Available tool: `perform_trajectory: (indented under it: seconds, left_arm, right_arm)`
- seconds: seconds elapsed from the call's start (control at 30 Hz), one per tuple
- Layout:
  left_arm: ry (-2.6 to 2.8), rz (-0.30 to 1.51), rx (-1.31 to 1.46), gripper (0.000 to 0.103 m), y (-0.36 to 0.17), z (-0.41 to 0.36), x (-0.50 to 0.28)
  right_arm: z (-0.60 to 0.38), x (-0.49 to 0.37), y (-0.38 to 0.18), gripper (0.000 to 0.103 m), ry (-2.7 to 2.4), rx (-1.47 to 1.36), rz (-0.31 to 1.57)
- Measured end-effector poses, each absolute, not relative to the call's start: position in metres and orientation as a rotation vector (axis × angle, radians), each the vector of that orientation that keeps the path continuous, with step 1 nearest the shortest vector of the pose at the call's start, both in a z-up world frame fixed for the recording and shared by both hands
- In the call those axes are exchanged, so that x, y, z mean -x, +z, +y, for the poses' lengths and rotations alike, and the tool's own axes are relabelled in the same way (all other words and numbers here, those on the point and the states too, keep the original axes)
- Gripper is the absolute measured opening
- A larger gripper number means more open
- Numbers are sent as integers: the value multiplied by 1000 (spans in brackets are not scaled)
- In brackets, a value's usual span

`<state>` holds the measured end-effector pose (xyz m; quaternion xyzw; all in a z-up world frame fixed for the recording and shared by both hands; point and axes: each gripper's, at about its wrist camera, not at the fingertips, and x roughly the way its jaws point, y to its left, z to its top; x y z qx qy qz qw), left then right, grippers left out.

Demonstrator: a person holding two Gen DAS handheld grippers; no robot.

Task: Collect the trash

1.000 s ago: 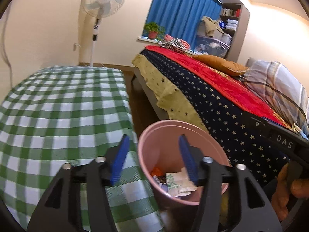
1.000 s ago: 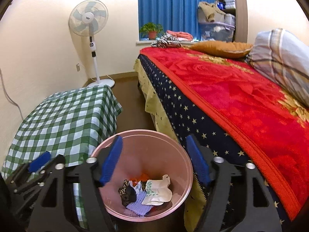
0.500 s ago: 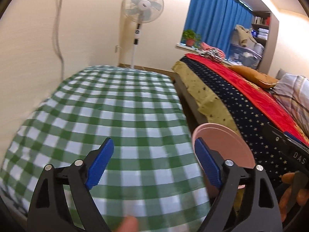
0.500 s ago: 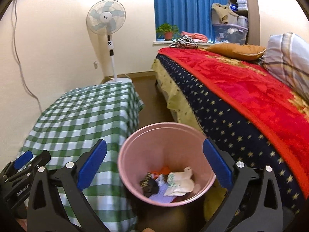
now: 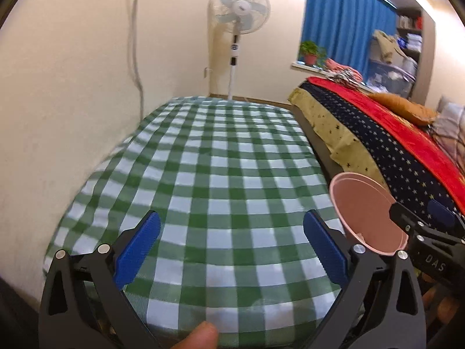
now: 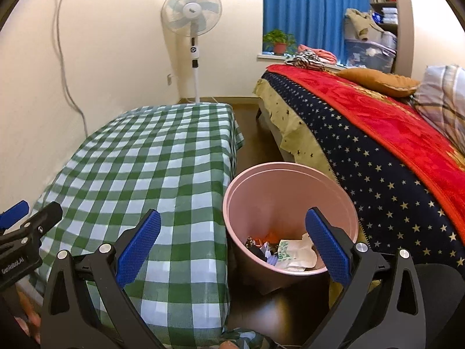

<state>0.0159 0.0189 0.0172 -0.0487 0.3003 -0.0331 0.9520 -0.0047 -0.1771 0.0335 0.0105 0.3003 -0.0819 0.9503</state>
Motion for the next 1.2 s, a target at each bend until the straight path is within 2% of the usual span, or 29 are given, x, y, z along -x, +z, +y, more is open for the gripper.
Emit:
perform_trajectory:
  seconds: [1.2]
  left_arm:
    - [-56,592,130,95,0,12,-23]
  right_arm:
    - [-173,-7,22,98,-166,6,612]
